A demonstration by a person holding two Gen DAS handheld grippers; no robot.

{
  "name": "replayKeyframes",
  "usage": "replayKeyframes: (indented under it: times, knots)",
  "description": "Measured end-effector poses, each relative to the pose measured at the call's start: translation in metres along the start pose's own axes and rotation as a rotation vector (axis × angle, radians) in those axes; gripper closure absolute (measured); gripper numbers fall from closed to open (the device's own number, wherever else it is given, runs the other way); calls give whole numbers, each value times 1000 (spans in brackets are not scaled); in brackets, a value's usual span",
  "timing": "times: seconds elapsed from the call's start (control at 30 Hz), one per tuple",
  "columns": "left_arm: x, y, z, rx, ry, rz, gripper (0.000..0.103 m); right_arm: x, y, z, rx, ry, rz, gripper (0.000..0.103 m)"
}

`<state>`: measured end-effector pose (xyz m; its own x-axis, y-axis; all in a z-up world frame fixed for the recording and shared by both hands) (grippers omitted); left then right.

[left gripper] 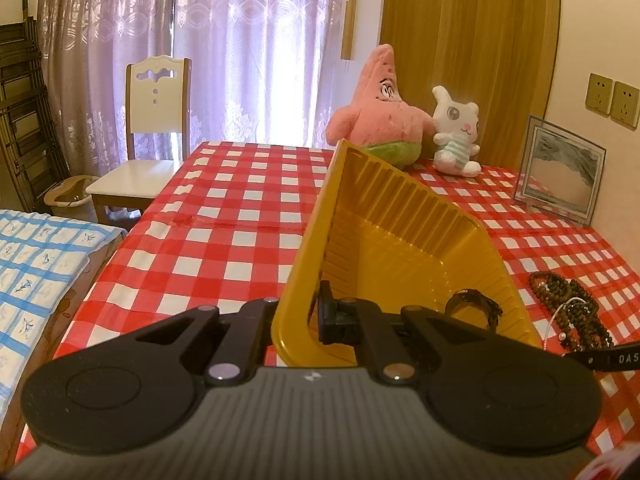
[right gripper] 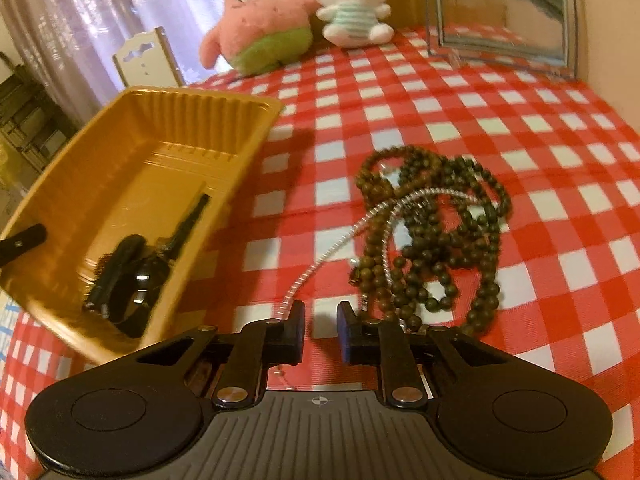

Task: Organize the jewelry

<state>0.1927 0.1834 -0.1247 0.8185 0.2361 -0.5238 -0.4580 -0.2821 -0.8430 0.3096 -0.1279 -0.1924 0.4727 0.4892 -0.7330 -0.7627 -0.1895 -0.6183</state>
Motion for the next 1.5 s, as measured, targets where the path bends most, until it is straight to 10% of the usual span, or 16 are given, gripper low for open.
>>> replayKeyframes:
  times: [0.8,1.5]
  knots:
    - [0,0,0,0,-1,2,97,25,-16,18,-234,176,-8,86]
    - [1,0,0,1,-2,3,97,27,-12,24,-303,166,-10,95]
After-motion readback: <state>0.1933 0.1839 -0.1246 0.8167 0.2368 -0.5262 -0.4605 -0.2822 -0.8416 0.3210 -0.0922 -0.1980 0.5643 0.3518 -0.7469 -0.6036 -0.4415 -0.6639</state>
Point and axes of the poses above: each gripper's, at about its wrist camera, not at the fingertips, and x roughly the way its jaws point, z to its left, y to its underside, the point moved 1 cm from there along x, roughly the way its jaws point, and after that the axes turned 3 degrees about -x, right-handed, at the moved point
